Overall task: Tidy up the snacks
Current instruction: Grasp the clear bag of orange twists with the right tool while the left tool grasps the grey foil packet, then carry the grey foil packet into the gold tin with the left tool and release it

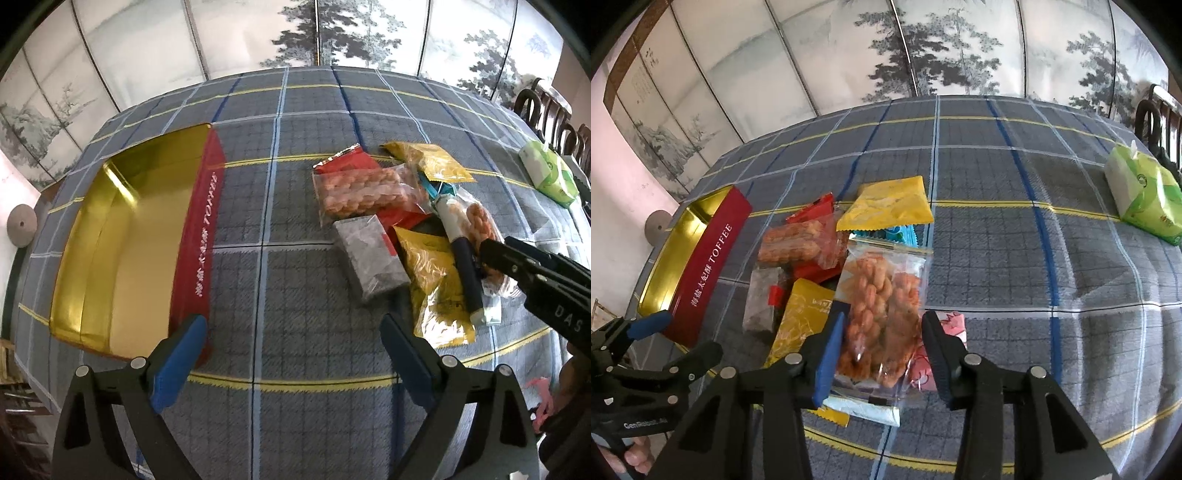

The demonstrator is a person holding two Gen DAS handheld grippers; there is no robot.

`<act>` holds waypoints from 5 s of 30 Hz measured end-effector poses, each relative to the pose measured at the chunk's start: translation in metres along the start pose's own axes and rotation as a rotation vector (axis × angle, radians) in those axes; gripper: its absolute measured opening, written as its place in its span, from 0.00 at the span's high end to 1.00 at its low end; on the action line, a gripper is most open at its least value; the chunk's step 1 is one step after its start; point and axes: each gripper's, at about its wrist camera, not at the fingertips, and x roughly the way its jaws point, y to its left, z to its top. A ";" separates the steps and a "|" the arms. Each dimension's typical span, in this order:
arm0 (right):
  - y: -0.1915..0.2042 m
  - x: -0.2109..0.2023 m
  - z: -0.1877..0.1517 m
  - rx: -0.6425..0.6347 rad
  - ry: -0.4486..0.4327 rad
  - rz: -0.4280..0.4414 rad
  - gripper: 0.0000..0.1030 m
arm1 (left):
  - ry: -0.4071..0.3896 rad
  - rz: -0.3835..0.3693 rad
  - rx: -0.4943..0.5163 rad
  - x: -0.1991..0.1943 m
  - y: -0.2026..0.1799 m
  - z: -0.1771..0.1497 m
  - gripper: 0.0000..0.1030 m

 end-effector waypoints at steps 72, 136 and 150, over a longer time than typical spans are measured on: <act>-0.001 -0.006 -0.009 -0.036 -0.032 0.017 0.61 | 0.109 -0.151 -0.051 0.036 -0.009 0.022 0.70; 0.059 -0.011 -0.001 -0.056 -0.084 -0.121 0.61 | 0.073 0.100 -0.123 0.037 0.183 -0.006 0.69; 0.078 -0.010 -0.003 -0.063 -0.076 -0.097 0.61 | 0.050 0.128 -0.081 0.032 0.183 -0.004 0.61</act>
